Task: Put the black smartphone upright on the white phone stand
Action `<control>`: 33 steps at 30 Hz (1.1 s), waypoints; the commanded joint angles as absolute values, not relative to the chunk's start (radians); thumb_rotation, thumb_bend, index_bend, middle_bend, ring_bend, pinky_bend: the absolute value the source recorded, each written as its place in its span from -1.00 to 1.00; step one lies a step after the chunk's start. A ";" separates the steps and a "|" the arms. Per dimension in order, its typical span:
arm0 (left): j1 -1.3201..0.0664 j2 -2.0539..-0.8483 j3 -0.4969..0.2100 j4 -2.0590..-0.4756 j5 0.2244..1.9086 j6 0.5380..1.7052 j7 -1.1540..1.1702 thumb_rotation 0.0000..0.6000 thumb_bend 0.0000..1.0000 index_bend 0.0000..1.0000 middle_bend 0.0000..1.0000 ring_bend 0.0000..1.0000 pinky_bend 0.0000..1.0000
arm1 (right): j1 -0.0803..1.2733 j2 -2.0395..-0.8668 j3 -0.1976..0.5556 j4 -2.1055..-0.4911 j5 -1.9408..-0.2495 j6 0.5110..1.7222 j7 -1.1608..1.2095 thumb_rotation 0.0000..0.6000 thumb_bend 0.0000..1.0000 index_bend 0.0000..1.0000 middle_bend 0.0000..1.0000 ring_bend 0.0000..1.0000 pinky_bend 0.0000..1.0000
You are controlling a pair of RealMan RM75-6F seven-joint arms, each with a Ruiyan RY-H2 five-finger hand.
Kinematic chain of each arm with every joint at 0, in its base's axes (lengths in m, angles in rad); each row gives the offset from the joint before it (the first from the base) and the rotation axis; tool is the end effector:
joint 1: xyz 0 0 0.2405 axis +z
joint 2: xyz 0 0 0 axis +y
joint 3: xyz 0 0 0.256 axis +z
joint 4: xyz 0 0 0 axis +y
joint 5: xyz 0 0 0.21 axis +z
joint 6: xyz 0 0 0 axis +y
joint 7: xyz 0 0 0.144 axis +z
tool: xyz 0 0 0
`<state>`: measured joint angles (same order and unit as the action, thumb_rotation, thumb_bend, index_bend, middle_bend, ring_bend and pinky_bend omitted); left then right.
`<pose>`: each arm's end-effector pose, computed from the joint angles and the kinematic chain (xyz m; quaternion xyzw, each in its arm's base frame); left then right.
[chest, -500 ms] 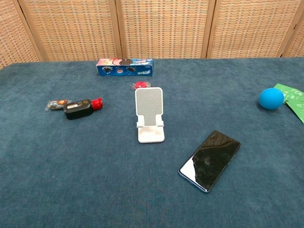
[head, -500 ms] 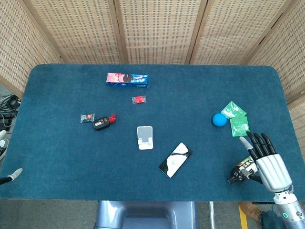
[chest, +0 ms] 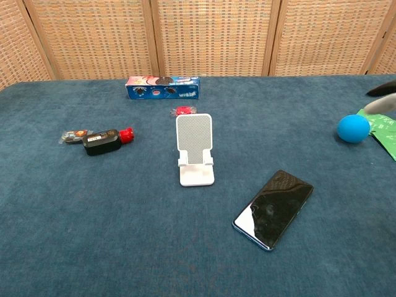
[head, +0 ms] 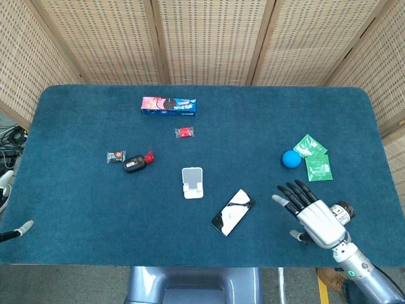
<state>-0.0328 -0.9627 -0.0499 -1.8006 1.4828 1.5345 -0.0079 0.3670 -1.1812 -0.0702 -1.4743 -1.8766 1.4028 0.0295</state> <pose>-0.2919 0.1634 0.1975 -0.5642 -0.4024 -0.3985 0.6008 -0.2485 -0.2224 0.1026 0.7851 -0.2391 0.4230 0.3841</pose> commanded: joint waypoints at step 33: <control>-0.114 -1.006 -0.080 -1.765 1.331 1.380 0.073 1.00 -1.00 -1.00 -1.00 -1.00 -1.00 | 0.781 -1.510 -0.050 -1.283 -1.853 0.882 -0.126 1.00 -0.99 -0.43 -0.42 -0.49 -0.84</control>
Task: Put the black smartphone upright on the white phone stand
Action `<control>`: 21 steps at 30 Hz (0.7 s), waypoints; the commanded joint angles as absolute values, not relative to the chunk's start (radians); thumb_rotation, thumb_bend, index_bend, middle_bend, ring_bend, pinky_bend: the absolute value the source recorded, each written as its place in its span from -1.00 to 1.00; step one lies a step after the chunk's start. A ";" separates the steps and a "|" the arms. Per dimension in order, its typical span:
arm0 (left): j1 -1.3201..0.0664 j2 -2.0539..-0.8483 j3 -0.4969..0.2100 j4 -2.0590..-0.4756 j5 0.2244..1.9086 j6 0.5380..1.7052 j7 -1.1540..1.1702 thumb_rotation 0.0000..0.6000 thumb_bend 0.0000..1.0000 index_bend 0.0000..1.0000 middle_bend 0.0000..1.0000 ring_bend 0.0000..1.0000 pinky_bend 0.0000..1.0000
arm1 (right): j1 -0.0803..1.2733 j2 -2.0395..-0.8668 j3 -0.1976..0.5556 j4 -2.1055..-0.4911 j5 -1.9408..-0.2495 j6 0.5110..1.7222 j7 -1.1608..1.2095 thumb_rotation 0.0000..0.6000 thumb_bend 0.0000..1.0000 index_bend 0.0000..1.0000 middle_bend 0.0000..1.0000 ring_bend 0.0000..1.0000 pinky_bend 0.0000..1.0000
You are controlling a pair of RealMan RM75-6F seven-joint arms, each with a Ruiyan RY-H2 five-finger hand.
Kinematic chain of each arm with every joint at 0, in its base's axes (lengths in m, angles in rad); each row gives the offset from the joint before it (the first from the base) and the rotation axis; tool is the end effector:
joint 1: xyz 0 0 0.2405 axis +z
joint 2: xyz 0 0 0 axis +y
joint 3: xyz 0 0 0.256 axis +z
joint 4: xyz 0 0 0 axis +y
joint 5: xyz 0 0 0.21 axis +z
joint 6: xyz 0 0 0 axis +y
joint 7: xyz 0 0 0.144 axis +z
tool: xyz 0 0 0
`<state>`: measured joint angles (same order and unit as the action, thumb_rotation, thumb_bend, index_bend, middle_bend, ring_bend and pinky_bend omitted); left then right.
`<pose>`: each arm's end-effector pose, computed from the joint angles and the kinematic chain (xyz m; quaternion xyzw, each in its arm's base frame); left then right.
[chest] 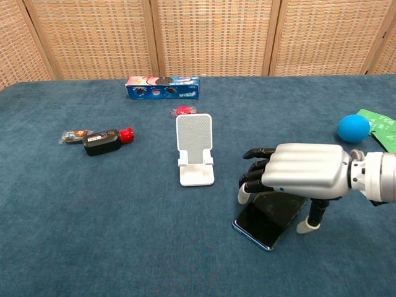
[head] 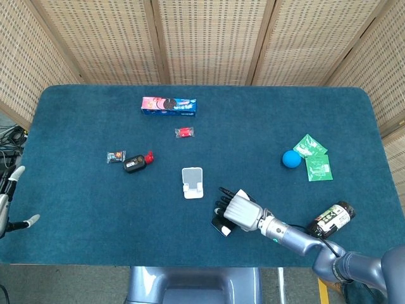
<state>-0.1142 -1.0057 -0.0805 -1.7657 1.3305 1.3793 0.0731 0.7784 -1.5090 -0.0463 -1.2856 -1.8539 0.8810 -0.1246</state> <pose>-0.3072 0.1924 0.1784 -0.5730 -0.4306 -0.3409 0.6083 -0.1693 -0.2972 -0.0425 0.9171 -0.1070 0.2940 0.2469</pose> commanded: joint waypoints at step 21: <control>-0.118 -1.005 -0.078 -1.763 1.326 1.376 0.066 1.00 -1.00 -1.00 -1.00 -1.00 -1.00 | 0.837 -1.522 -0.100 -1.262 -1.824 0.845 -0.080 1.00 -0.61 -0.02 -0.11 -0.23 -0.28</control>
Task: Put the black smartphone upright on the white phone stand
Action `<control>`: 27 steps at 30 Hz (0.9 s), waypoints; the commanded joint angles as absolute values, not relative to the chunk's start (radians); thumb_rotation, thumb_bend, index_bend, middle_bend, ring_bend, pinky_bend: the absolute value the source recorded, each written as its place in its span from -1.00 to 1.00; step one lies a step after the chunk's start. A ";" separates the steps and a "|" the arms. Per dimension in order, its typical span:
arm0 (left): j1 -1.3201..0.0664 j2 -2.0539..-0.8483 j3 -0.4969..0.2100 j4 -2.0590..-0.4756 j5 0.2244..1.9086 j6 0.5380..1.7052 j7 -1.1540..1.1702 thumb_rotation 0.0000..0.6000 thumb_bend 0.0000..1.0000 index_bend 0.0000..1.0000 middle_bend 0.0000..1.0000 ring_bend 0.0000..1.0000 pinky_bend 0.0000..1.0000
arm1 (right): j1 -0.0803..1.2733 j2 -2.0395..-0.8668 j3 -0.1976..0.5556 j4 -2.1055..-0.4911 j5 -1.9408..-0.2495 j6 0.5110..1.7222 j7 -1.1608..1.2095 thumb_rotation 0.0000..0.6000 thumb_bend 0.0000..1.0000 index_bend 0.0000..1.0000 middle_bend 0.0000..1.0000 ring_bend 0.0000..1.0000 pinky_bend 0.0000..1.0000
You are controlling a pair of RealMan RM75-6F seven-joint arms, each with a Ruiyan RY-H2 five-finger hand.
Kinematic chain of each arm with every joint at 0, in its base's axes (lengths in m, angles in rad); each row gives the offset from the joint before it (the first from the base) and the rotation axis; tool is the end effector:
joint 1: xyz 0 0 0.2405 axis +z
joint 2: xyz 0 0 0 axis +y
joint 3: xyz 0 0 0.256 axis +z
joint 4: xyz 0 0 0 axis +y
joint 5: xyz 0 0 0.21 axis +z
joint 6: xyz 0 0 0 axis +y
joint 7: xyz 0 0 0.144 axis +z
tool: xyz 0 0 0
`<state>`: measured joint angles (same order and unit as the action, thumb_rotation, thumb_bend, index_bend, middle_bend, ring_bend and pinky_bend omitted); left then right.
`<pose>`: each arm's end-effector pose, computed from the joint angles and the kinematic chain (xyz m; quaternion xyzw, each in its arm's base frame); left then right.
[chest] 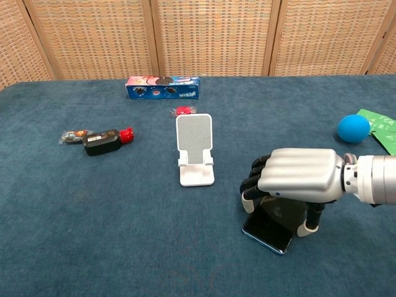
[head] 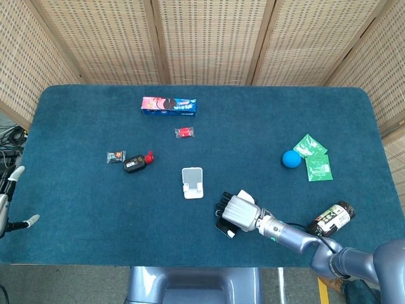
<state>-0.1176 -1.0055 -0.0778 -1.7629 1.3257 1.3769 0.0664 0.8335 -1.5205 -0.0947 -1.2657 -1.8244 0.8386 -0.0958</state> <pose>-0.3082 0.1928 0.1784 -0.5719 -0.4332 -0.3407 0.6076 -0.1715 -0.3001 -0.0516 0.9305 -0.1111 0.2642 0.2279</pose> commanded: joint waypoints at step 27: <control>-0.123 -0.999 -0.078 -1.756 1.321 1.366 0.036 1.00 -1.00 -1.00 -1.00 -1.00 -1.00 | 0.891 -1.434 0.056 -1.355 -2.019 1.113 -0.591 1.00 -0.40 0.17 0.11 0.03 -0.02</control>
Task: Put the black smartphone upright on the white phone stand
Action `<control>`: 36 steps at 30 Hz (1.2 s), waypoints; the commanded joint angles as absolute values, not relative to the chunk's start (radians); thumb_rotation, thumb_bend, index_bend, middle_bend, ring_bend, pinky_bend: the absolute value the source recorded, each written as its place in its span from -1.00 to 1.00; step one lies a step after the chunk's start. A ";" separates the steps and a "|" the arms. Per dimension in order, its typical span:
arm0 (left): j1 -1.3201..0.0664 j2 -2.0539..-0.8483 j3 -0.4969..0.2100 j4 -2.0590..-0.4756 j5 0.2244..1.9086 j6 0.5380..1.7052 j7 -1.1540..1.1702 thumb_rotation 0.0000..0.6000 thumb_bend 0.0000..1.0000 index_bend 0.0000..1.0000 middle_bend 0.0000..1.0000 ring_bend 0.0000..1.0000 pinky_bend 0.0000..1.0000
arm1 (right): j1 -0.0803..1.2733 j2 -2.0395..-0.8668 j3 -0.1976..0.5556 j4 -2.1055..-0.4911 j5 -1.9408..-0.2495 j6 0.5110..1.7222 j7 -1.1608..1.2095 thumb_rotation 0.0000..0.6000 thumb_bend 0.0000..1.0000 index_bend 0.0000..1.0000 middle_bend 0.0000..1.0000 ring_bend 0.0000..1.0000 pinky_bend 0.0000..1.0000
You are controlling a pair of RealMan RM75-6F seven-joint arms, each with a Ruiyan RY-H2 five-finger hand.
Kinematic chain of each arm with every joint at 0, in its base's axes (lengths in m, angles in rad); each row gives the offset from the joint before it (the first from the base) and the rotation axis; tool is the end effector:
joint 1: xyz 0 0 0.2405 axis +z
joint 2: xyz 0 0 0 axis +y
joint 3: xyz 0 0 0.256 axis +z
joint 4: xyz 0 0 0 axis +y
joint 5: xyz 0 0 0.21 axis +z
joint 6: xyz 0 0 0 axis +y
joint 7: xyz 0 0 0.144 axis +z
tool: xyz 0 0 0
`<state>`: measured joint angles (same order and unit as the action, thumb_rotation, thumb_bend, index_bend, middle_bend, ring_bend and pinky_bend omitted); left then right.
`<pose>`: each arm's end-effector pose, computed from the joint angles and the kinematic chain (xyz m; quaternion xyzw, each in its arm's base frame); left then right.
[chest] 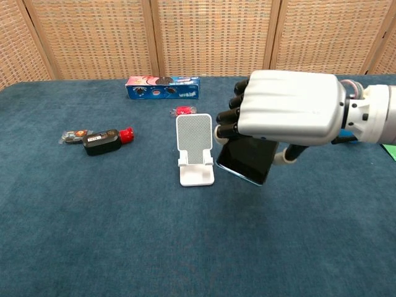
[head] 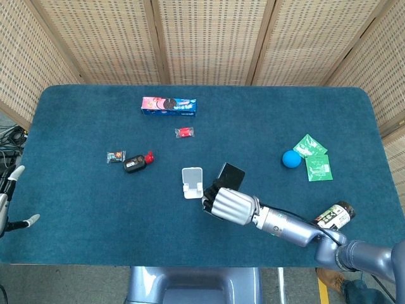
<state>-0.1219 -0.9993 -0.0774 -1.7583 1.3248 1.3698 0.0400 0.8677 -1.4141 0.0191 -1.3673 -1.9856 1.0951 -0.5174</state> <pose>-0.3092 0.1941 0.1800 -0.5695 -0.4385 -0.3449 0.6037 -0.1015 -0.3092 0.0063 0.8573 0.1864 0.3651 0.3114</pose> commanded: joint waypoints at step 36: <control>-0.146 -1.004 -0.089 -1.726 1.258 1.307 0.021 1.00 -1.00 -1.00 -1.00 -1.00 -1.00 | 1.011 -1.699 0.126 -1.039 -2.075 1.005 -1.167 1.00 -0.37 0.14 0.07 -0.04 -0.47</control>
